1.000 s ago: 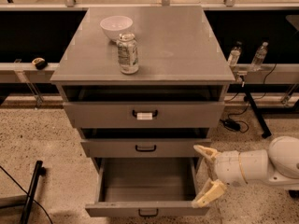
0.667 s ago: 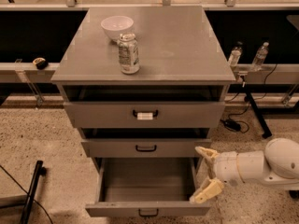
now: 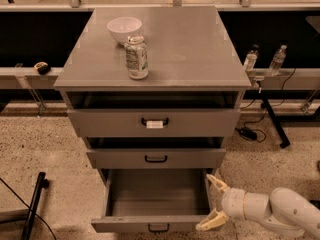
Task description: Close bottom drawer
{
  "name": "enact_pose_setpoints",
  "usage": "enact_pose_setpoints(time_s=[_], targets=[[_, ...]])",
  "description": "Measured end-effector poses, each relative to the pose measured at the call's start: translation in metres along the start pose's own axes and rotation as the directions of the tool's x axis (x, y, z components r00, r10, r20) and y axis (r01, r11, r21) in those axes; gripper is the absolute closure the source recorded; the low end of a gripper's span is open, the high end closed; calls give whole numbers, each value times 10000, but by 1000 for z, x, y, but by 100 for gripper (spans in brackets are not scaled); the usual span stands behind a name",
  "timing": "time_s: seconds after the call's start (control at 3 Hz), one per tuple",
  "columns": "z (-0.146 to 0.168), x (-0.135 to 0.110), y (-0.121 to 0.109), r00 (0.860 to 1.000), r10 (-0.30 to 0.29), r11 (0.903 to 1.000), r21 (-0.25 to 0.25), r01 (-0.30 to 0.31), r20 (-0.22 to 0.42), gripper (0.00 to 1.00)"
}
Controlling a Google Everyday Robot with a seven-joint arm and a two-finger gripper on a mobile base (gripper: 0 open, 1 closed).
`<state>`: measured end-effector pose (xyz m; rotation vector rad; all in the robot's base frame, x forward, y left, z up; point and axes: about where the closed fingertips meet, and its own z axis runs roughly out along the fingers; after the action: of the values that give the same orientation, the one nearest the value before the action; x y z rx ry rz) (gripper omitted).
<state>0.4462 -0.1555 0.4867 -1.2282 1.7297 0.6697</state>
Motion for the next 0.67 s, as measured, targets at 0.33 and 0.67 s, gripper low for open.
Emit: enact_pose_setpoints(time_s=[0.33,0.67], targets=[[16,15,13,9996,122,9997,-229,-116,258,0],[40,44,3,9960,-773,9956,568,747,451,0]])
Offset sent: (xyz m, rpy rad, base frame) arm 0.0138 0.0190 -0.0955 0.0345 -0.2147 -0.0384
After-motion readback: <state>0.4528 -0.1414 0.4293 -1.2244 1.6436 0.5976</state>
